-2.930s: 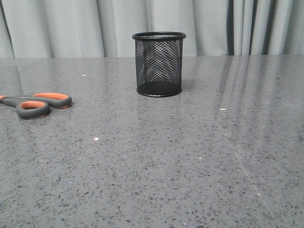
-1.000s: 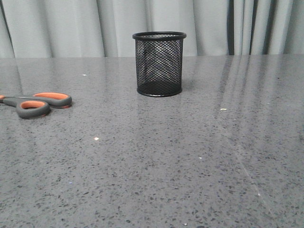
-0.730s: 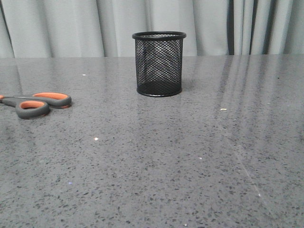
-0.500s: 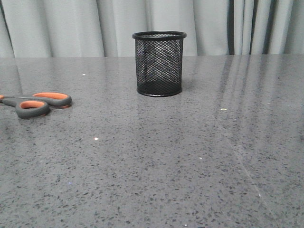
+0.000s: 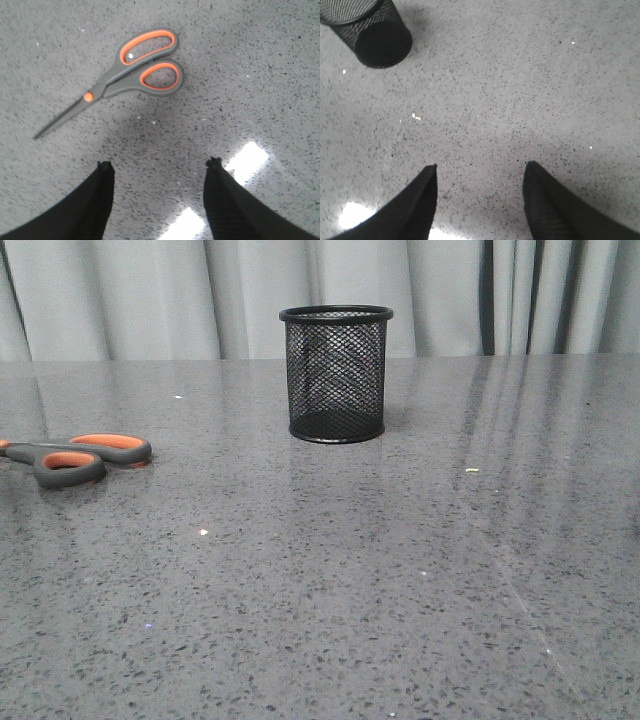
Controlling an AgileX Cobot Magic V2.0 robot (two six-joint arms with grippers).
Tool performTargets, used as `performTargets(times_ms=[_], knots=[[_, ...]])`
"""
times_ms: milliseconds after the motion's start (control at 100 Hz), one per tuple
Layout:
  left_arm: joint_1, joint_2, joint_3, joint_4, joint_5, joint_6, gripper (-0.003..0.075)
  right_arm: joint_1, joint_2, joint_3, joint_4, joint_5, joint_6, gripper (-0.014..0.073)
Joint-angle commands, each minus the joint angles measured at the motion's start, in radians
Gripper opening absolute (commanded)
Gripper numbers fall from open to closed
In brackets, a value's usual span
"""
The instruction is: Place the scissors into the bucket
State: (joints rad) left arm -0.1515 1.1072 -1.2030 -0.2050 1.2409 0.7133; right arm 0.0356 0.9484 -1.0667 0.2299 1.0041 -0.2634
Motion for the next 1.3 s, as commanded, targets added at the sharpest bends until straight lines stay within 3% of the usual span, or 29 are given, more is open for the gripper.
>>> performTargets(times_ms=[0, 180, 380, 470, 840, 1290], knots=[[-0.011, -0.004, -0.056, -0.027, 0.035, 0.072, 0.0387, 0.007, -0.004, -0.036, 0.019, -0.020, -0.062, 0.0350], [-0.011, -0.006, -0.063, -0.025, 0.035, 0.377, 0.0387, 0.059, -0.004, -0.036, 0.017, 0.013, -0.168, 0.0350], [-0.011, -0.006, -0.063, -0.025, 0.035, 0.532, 0.0388, 0.131, 0.009, -0.036, 0.013, 0.019, -0.295, 0.0350], [-0.011, -0.006, -0.063, -0.023, 0.035, 0.566, 0.0388, 0.161, 0.022, -0.036, 0.001, 0.025, -0.355, 0.0350], [-0.011, 0.003, -0.063, -0.050, 0.035, 0.564, 0.0388, 0.169, 0.039, -0.036, -0.007, 0.028, -0.357, 0.0350], [-0.011, 0.259, -0.063, -0.005, 0.016, 0.707, 0.0391, 0.182, 0.039, -0.036, 0.018, 0.024, -0.357, 0.0350]])
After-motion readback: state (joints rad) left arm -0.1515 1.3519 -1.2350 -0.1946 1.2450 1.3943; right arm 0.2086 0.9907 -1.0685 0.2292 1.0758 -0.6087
